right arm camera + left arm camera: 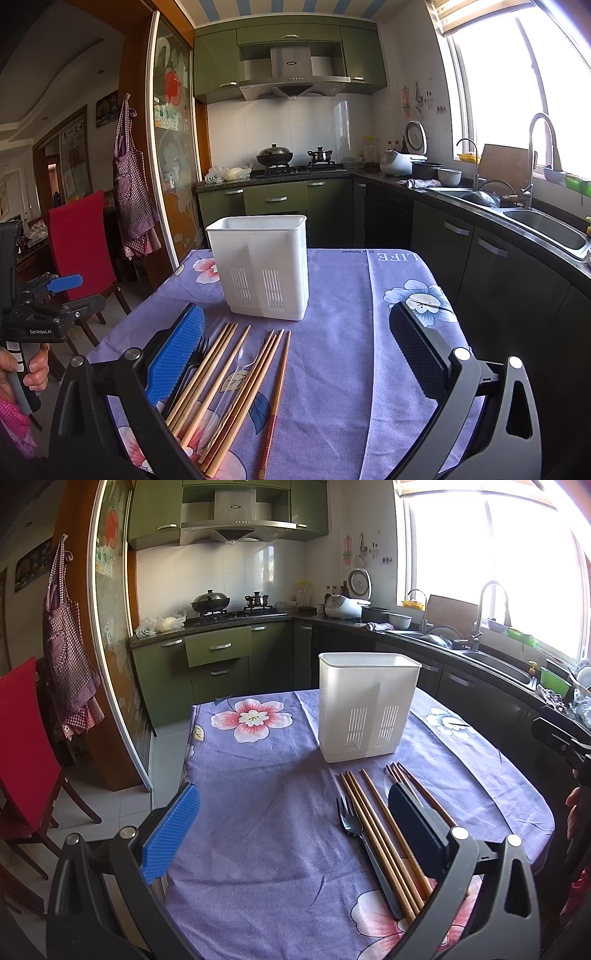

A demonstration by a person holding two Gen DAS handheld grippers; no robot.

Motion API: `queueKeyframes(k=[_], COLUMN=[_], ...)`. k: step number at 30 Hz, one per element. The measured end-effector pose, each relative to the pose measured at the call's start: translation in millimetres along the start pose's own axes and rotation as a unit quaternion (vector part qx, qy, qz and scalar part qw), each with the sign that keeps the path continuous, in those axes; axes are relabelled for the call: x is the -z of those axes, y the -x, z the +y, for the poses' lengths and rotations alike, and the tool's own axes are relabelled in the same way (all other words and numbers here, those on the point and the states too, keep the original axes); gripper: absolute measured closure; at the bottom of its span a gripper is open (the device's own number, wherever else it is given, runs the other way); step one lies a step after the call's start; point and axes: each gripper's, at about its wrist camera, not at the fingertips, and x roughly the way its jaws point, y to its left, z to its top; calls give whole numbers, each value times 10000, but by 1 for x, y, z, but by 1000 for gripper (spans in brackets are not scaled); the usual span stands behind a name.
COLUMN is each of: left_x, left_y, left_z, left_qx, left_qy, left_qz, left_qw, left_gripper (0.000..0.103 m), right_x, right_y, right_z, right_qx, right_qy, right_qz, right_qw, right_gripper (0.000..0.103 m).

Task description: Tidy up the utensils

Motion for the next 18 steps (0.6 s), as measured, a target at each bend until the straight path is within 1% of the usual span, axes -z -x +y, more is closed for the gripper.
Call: queueKeyframes(k=[18], left_x=[1], left_y=[-1], left_z=[0], left_qx=[-7], left_qy=[-6], left_qz=[16], left_qw=[10000], left_gripper=[6], right_x=[2], right_y=[-2], right_z=[0], right_qx=[15], right_qy=[-12], right_qz=[13], right_qw=[10000], right_gripper=[4])
